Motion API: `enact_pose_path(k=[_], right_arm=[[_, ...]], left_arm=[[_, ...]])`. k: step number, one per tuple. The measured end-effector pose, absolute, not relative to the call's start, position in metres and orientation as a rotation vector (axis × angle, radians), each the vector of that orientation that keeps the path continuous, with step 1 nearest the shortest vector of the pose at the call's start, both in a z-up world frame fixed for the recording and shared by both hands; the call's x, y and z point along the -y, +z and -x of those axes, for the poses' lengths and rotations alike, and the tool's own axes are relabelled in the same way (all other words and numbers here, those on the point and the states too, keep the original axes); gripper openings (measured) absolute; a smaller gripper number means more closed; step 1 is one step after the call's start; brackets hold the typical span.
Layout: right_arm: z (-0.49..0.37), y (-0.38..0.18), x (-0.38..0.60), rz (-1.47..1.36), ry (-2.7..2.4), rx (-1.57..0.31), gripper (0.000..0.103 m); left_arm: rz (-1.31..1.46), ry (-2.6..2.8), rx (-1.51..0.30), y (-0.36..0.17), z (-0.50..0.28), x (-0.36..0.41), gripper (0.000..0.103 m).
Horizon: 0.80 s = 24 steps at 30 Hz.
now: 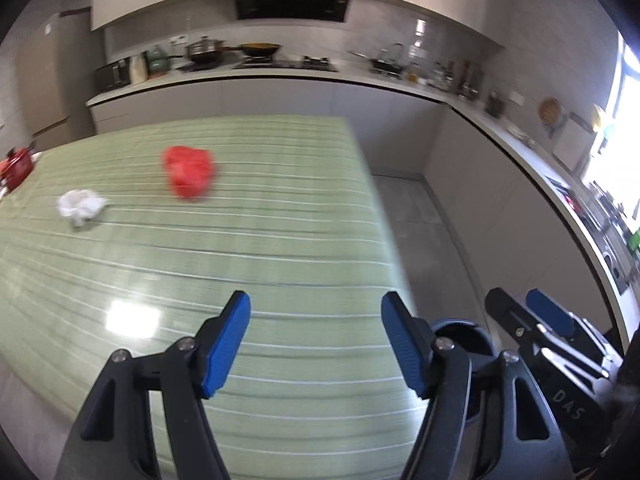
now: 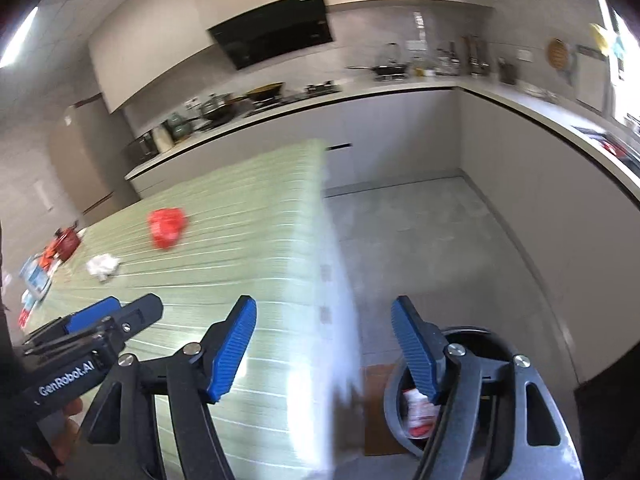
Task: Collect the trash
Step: 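Move both tools back to the table toward the white tissue and red bag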
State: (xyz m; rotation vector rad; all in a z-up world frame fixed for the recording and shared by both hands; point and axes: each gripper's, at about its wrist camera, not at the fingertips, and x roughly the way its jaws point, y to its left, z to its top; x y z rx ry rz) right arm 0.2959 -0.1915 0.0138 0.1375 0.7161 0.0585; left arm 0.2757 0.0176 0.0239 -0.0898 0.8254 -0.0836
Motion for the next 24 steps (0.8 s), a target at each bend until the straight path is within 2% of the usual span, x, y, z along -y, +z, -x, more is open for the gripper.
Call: enact_pose_path(k=[7, 12, 24], right_arm=[[-0.320, 0.016, 0.053, -0.103, 0.115, -0.699, 0.076], [-0.339, 0.009, -0.012, -0.076, 0.142, -0.712, 0.076], [-0.436, -0.014, -0.087, -0.001, 0.215, -0.734, 0.080]], left_arm=[[0.084, 0.008, -0.820, 0.019, -0.289, -0.135, 0.071], [0.104, 0.088, -0.823, 0.013, -0.305, -0.203, 0.072], [0.173, 0.257, -0.876, -0.024, -0.375, -0.292, 0.073]])
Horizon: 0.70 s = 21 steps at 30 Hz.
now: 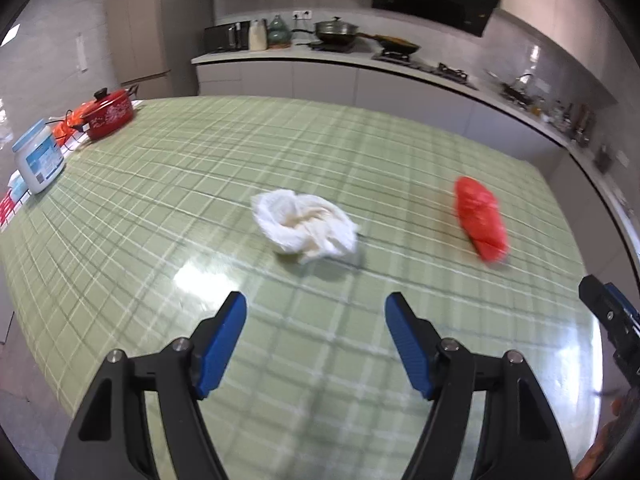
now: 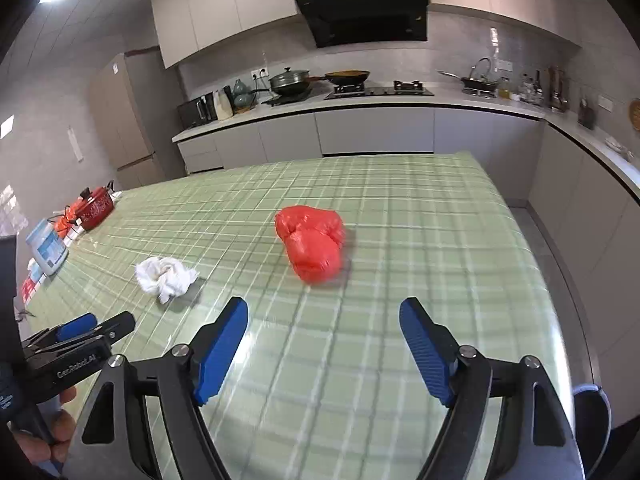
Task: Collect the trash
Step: 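Move both tools back to the table toward the white tissue and red bag, then grasp the white tissue with the left tool while the right tool grasps the red plastic bag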
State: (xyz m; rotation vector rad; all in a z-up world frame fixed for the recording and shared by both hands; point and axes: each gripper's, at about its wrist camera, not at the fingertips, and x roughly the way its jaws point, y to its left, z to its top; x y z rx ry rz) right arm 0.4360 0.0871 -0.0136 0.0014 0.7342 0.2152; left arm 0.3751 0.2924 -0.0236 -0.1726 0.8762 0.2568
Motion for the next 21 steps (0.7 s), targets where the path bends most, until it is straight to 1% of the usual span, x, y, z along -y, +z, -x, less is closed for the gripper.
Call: enact_pose_path(k=[10, 13, 16, 21], right_arm=[[-0.520, -0.047, -0.119, 0.039, 0.206, -0.808, 0.081], [-0.538, -0.058, -0.125, 0.045, 0.175, -0.823, 0.081], [-0.552, -0.067, -0.131, 0.060, 0.148, -0.835, 0.081], [-0.569, -0.082, -0.140, 0.084, 0.124, -0.862, 0.081]], left_arm=[[0.177, 0.248, -0.952, -0.048, -0.430, -0.312, 0.073], [0.157, 0.217, -0.975, -0.057, -0.446, -0.313, 0.073], [0.145, 0.196, -0.991, -0.066, -0.458, -0.315, 0.078], [0.137, 0.141, -1.002, -0.076, -0.468, -0.315, 0.077]])
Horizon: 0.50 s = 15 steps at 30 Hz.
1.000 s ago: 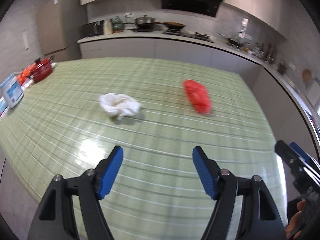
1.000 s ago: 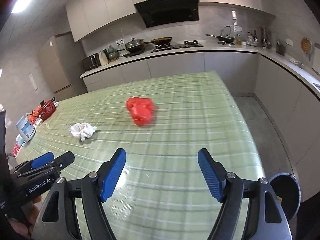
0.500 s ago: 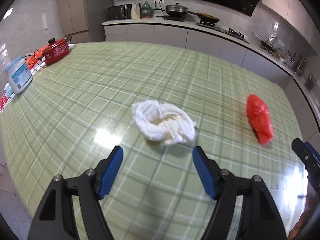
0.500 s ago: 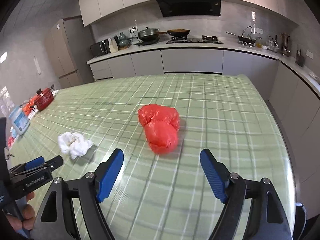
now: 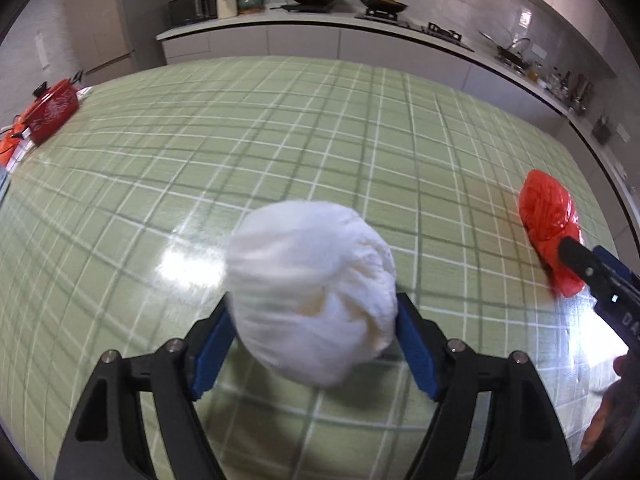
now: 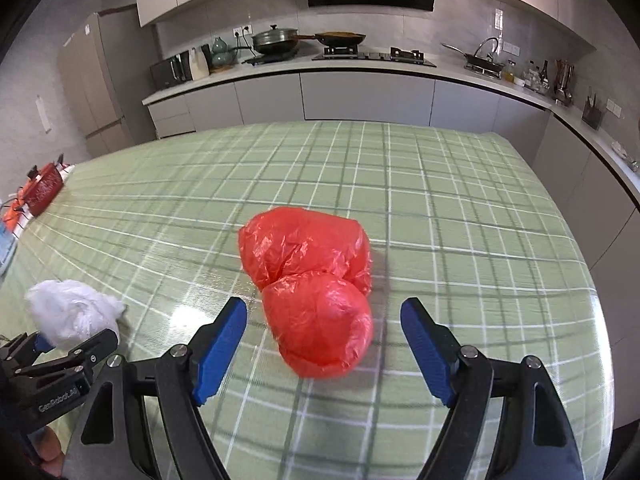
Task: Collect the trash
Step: 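Grasp the white tissue with the left tool while the right tool grasps the red plastic bag, then carry tissue and red bag over the black bucket and open both tools to drop them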
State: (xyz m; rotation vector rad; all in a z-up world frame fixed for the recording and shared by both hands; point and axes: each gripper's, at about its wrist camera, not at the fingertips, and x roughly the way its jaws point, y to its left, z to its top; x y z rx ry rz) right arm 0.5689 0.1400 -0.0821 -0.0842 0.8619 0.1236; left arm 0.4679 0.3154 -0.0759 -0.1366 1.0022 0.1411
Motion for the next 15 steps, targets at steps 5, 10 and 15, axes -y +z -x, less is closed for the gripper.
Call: enact_pose_path(k=[5, 10, 15], right_arm=[[-0.577, -0.089, -0.138, 0.081, 0.115, -0.859, 0.081], [-0.584, -0.099, -0.135, 0.060, 0.146, -0.887, 0.051], [-0.584, -0.100, -0.134, 0.047, 0.164, -0.887, 0.043]], left_arm=[[0.143, 0.098, -0.976, -0.071, -0.465, -0.316, 0.063], [0.160, 0.081, -0.960, -0.068, -0.470, -0.319, 0.037], [0.184, 0.083, -0.946, -0.065, -0.469, -0.323, 0.032]])
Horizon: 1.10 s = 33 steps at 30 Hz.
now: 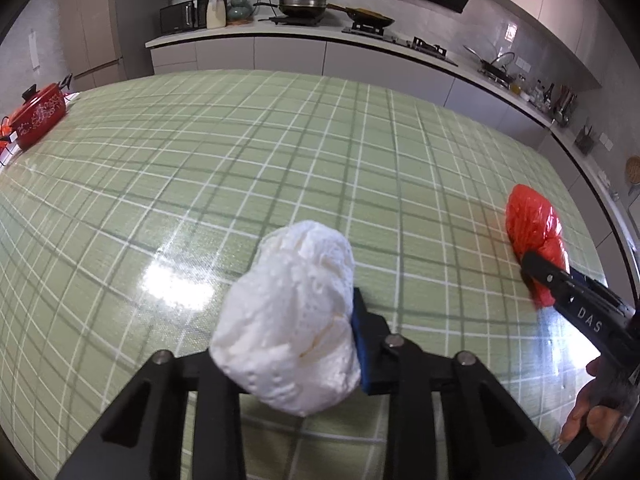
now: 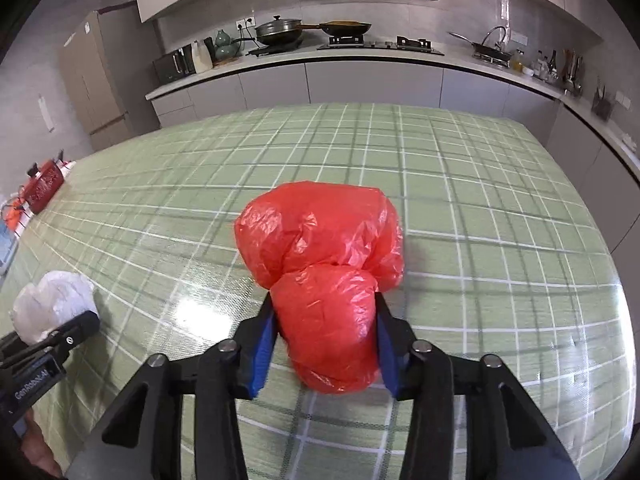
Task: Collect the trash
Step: 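Carry tissue and red bag over the black bucket and open both tools to drop them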
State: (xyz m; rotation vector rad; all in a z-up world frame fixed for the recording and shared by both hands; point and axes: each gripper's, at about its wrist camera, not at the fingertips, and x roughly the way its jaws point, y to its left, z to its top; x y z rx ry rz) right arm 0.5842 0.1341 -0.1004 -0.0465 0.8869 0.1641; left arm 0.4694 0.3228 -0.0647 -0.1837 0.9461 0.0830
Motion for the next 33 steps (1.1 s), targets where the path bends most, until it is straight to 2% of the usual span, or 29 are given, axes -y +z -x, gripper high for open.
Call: enact_pose_path(k=[16, 26, 33], right_arm=[[-0.508, -0.045, -0.066, -0.039, 0.195, -0.789, 0.042], [-0.420, -0.020, -0.015, -0.066, 0.131, -0.750, 0.042], [-0.343, -0.020, 0.034, -0.105, 0.011, -0.761, 0.042]], left_arm=[[0.152, 0.036, -0.864, -0.025, -0.418, -0.249, 0.032], [0.099, -0.085, -0.833, -0.006, -0.371, -0.187, 0.032], [0.081, -0.202, -0.852, -0.015, -0.329, -0.142, 0.032]])
